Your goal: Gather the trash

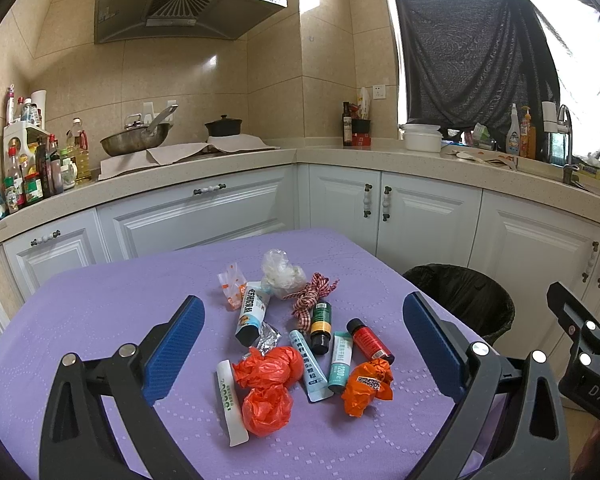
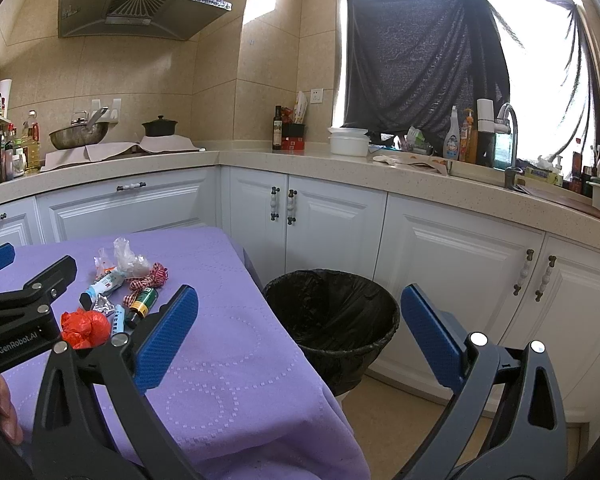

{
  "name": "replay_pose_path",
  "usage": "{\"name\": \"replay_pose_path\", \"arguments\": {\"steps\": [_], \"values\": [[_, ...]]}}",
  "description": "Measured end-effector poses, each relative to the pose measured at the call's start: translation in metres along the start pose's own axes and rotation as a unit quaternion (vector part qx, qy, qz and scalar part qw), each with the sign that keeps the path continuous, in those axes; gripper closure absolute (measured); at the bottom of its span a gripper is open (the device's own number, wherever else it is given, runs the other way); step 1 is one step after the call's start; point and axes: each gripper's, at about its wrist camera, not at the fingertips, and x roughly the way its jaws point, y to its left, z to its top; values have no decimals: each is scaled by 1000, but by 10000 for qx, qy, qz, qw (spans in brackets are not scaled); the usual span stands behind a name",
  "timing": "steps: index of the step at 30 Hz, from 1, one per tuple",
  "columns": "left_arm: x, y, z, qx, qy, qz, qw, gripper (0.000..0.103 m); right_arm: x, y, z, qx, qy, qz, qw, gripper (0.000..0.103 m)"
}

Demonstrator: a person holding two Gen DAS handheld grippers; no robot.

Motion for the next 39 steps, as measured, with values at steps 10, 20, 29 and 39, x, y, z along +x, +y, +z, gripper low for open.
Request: {"name": "replay_pose_path", "arguments": {"steps": [10,20,29,39], "values": [[-1,1,0,-2,3,5,10000,6,0,0,0,-2,11,2,10000,4],[0,1,0,-7,6,0,10000,6,0,-1,1,6,8,-1,10000,4],[0,6,-4,-9,62,72,10000,6,2,1,-3,-6,34,19,10000,4],[8,41,-26,-145,404,498,9978,6,21,25,-15,-150,268,573,9979,4]]}}
